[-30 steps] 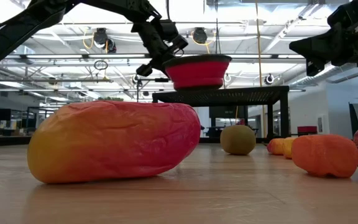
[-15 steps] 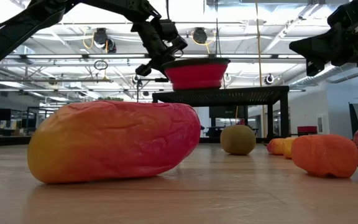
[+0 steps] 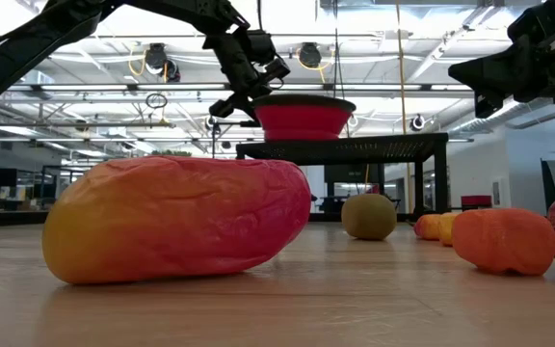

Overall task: Pick & Place Fruit
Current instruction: Put the red strainer bowl on the shelf

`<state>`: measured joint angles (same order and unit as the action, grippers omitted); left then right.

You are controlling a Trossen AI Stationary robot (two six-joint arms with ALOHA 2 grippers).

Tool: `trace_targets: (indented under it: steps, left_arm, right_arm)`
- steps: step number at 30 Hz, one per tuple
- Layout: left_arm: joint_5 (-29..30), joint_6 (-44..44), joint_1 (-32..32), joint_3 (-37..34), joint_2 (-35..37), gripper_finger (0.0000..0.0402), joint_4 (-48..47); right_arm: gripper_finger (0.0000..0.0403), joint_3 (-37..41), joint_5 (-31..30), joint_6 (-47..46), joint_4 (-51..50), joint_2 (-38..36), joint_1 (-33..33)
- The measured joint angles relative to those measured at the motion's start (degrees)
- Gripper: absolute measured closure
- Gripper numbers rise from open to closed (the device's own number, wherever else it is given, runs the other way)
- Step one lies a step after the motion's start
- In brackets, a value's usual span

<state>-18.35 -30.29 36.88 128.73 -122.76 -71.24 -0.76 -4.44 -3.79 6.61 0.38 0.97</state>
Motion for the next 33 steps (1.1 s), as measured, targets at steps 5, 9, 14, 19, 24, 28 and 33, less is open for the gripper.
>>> trace_targets:
  steps: [5, 9, 14, 19, 24, 28, 33]
  left_arm:
    - [0.02, 0.20, 0.00, 0.00, 0.02, 0.0329, 1.05]
    - [-0.03, 0.65, -0.28, 0.02, 0.02, 0.0302, 1.06]
    - [-2.58, 2.80, -0.56, 0.02, 0.02, 0.0260, 0.74]
    - [-2.67, 3.59, -1.31, 0.02, 0.04, 0.0216, 0.74]
    - [-2.84, 5.75, -1.21, 0.02, 0.04, 0.0183, 0.54]
    - [-2.84, 7.01, -0.43, 0.02, 0.04, 0.0170, -0.50]
    - [-2.84, 9.50, 0.61, 0.07, 0.04, 0.0169, -2.85]
  right_arm:
    - [0.0403, 0.00, 0.01, 0.00, 0.00, 0.00, 0.00]
    - [0.0403, 0.01, -0.01, 0.00, -0.02, 0.00, 0.00]
    - [0.0403, 0.00, 0.00, 0.00, 0.00, 0.00, -0.01]
    - [0.0403, 0.01, -0.01, 0.00, -0.02, 0.00, 0.00]
    - [0.0403, 0.00, -0.01, 0.00, -0.01, 0.00, -0.01]
    - [0.0403, -0.01, 0.00, 0.00, -0.01, 0.01, -0.01]
    - [0.0403, 0.01, 0.01, 0.00, 0.00, 0.00, 0.00]
